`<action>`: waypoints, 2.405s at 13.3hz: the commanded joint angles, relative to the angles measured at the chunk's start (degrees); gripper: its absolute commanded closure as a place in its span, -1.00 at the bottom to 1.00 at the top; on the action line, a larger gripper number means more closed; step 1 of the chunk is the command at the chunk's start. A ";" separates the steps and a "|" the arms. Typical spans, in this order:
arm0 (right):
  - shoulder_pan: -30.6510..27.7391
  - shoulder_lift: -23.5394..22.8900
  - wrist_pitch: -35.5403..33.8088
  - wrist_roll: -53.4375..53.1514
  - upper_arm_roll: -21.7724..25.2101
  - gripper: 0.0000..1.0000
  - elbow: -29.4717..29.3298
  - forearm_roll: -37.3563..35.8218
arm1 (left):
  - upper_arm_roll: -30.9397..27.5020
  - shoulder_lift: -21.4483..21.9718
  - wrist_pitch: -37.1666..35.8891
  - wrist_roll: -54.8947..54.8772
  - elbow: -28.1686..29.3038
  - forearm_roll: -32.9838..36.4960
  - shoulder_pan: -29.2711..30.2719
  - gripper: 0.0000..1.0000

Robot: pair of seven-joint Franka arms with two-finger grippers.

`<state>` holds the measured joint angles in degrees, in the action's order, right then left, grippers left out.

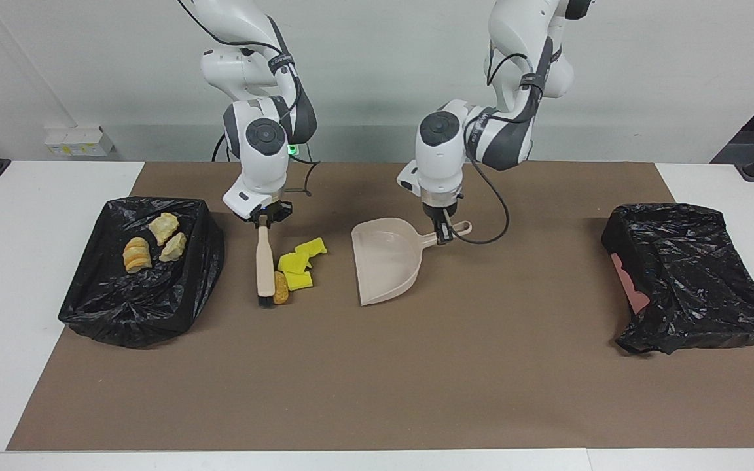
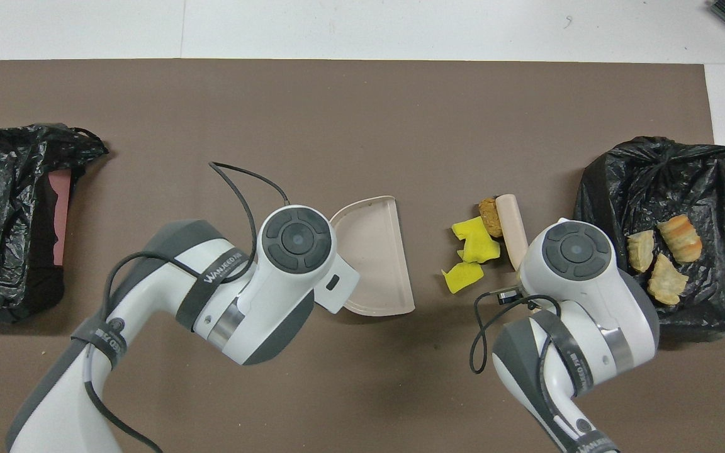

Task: Sweep and dump trash in bin
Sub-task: 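Sweep the sponge pieces and bread into the dustpan with the right gripper's brush, then carry the dustpan to the black bag near the left arm and tip it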

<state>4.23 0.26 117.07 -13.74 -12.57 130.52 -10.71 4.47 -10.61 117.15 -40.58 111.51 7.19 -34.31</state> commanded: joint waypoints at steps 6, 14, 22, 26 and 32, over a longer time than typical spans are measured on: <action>10.00 -5.96 1.40 1.87 -0.53 1.00 -4.29 15.69 | -0.60 3.31 5.02 8.24 6.17 0.90 -2.95 1.00; 10.02 -7.99 -14.38 0.55 -0.27 1.00 -21.50 21.87 | -0.60 2.52 14.33 1.23 8.90 -1.29 0.21 1.00; 7.11 -6.59 -19.15 4.25 -0.26 1.00 -18.99 12.39 | -0.69 0.50 16.02 -12.04 6.98 -11.41 7.75 1.00; 10.00 -3.86 -19.34 -7.78 -0.44 1.00 -15.74 13.07 | -0.77 0.15 7.24 -19.87 0.13 -12.55 14.00 1.00; 22.04 -2.80 -8.64 -21.32 -0.79 1.00 -9.58 21.17 | -0.86 0.32 -6.82 -30.77 -10.51 -15.98 23.84 1.00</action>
<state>23.79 -3.44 104.90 -31.87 -13.23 118.28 9.14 3.22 -10.11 114.89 -67.97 104.89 -7.33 -12.97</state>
